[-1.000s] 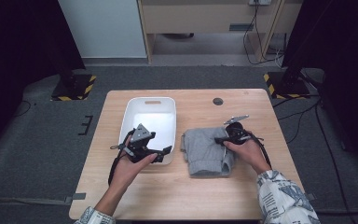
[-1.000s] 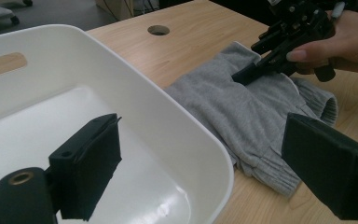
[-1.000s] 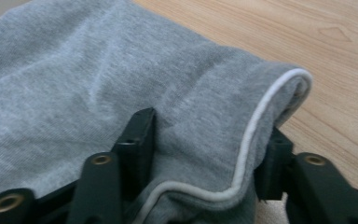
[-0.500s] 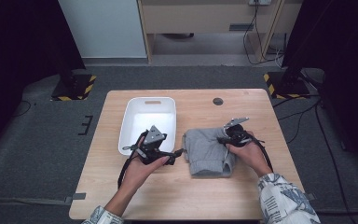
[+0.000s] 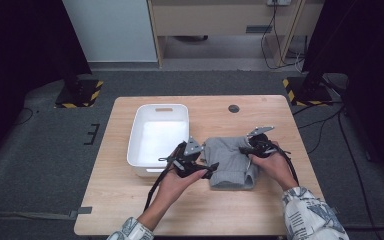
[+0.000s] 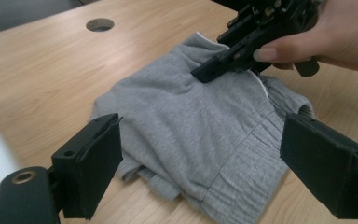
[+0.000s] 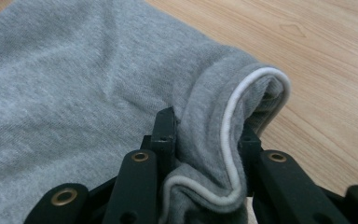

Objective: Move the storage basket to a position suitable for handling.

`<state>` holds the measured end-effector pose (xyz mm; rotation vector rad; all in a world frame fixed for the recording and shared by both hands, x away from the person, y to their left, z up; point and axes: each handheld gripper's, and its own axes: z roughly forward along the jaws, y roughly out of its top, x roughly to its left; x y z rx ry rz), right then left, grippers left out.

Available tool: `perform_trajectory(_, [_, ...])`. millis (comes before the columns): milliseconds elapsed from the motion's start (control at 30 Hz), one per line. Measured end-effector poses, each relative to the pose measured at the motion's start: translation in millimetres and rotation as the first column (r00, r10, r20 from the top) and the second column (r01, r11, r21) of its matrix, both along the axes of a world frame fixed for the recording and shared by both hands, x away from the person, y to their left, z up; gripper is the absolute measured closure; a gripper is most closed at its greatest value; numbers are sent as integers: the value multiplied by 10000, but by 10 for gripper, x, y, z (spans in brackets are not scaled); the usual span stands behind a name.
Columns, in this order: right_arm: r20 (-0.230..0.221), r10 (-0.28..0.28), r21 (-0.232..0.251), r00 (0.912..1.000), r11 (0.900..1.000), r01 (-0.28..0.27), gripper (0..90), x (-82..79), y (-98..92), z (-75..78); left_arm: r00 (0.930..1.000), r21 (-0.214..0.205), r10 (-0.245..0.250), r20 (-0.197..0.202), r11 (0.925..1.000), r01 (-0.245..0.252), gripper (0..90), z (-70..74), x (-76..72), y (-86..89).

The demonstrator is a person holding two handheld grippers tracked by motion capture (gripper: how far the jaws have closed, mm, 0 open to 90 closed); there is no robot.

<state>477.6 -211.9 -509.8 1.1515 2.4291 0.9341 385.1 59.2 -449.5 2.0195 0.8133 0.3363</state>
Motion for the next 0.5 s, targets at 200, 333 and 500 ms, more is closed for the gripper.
perform_trajectory(200, [48,-24,165,10000,9999,23,690,-16,-44,-14,9993,670,299,-209,9973,-284,129,-215,59,-255])
perform_trajectory(333, [27,-100,231,9999,9997,99,689,-29,-89,-16,9976,887,623,-287,9943,-595,132,-334,94,-361])
perform_trajectory(500, [3,-176,247,9998,9995,176,687,-48,-159,-16,9934,858,1075,-390,9909,-1038,128,-438,136,-397])
